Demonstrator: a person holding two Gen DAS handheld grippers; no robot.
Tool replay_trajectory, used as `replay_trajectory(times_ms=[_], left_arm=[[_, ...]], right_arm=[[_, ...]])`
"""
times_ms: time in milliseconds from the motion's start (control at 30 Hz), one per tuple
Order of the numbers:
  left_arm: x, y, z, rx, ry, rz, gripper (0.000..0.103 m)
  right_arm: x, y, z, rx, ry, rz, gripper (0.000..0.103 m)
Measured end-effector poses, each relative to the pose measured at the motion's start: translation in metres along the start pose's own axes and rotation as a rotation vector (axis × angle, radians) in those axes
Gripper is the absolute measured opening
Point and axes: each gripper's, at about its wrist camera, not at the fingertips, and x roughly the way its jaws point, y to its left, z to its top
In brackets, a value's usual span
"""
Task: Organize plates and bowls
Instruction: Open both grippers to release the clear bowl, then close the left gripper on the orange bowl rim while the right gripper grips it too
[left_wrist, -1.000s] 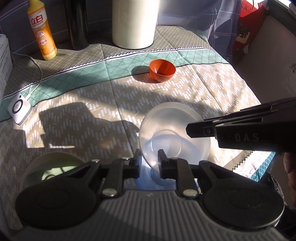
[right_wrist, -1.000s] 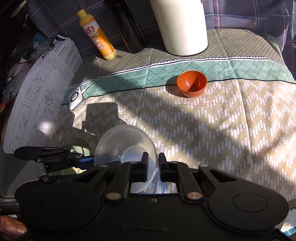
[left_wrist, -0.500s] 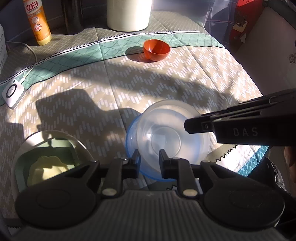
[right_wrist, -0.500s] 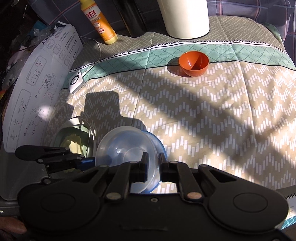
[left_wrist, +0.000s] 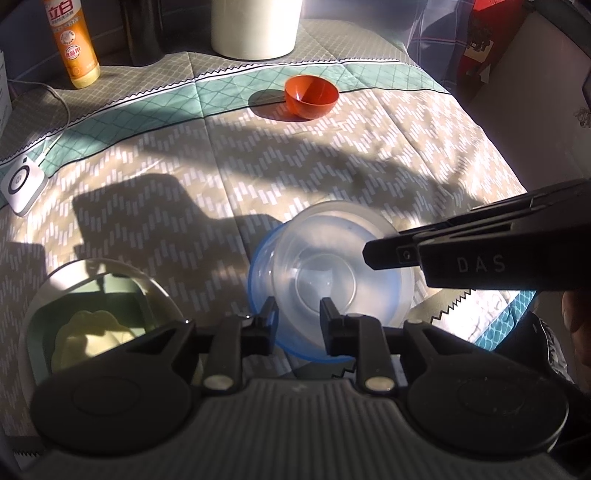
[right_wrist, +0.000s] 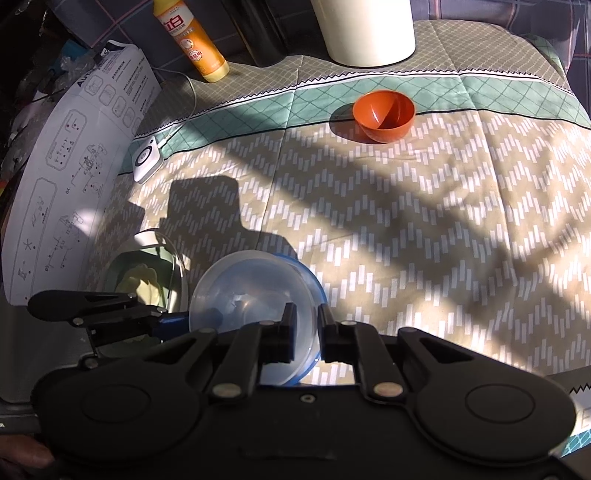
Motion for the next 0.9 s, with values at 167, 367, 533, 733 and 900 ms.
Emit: replay_trajectory(times_ms=[167, 367, 533, 733, 900], left_arm=[[-0.008, -0.003, 0.000, 0.004, -0.035, -0.003, 0.050], [-0.028, -0.002, -0.001, -0.005, -0.114, 0.016, 0.084], [-0.030, 0.008, 0.000, -0.043, -0.131, 0.030, 0.093], [-0.026, 0.013, -0.002, -0.062, -0.123, 0.036, 0.100], [-0.025, 0.014, 0.000, -0.060, -0.127, 0.045, 0.101]], right_arm=[[0.000, -0.001, -0.001, 0.004, 0.008, 0.016, 0.017], [-0.012, 0.000, 0.001, -0.001, -0.042, 0.028, 0.056], [-0.019, 0.002, 0.003, -0.016, -0.077, -0.001, 0.079], [-0.016, 0.000, 0.003, -0.005, -0.074, -0.012, 0.093], [-0.015, -0.003, 0.004, 0.018, -0.076, -0.015, 0.098]])
